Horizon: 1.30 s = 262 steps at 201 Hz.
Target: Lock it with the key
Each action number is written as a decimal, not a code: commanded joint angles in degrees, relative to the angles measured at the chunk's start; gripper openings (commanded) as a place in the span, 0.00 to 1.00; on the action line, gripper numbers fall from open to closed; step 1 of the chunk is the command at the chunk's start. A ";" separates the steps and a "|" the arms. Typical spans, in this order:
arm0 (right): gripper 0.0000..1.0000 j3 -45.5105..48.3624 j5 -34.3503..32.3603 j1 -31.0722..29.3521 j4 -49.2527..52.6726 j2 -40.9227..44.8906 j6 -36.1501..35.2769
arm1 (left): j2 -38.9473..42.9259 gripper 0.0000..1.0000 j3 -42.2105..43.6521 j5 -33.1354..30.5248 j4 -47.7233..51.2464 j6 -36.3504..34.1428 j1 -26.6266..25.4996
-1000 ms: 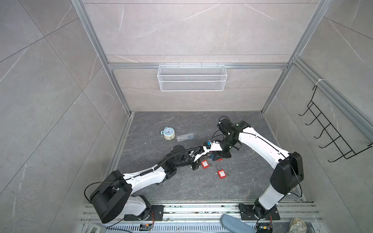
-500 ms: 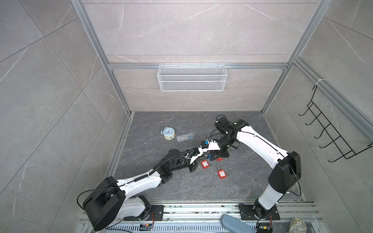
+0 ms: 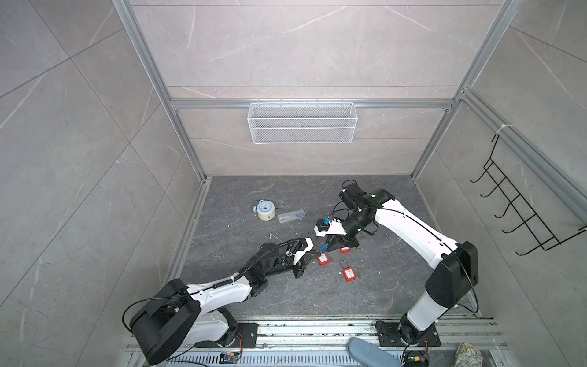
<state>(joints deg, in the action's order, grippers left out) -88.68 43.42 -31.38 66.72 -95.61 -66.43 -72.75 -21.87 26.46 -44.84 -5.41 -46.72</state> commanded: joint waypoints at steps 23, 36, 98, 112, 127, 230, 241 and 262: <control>0.00 -0.42 21.35 -0.43 -15.34 4.45 3.73 | -2.79 0.00 0.59 10.62 10.41 -1.94 -2.58; 0.00 -0.44 21.25 -0.40 -13.72 3.97 2.76 | -2.02 0.00 -0.15 10.56 10.29 -1.83 -2.61; 0.00 3.90 19.18 0.78 -12.32 4.48 1.78 | 7.82 0.00 -0.82 10.19 16.75 -3.23 0.02; 0.00 5.11 19.32 0.79 -13.13 4.05 2.28 | 9.65 0.00 -1.87 10.65 18.71 -4.01 0.05; 0.00 7.55 19.42 0.79 -17.14 4.44 4.87 | 10.39 0.00 -3.49 11.88 21.22 -4.75 0.10; 0.00 21.40 19.33 0.79 -40.29 8.36 23.27 | 12.65 0.00 -12.18 8.51 28.06 -12.12 1.19; 0.00 21.84 20.15 0.78 -39.90 8.14 22.60 | 12.71 0.00 -13.29 8.82 28.62 -13.22 1.15; 0.00 23.49 21.24 0.77 -40.85 8.21 21.97 | 12.68 0.00 -15.03 11.51 28.21 -12.91 2.50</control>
<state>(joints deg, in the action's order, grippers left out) -67.05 65.10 -30.48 32.38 -87.31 -46.41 -62.22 -31.79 29.10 -11.09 -13.56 -43.88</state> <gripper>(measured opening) 0.183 0.077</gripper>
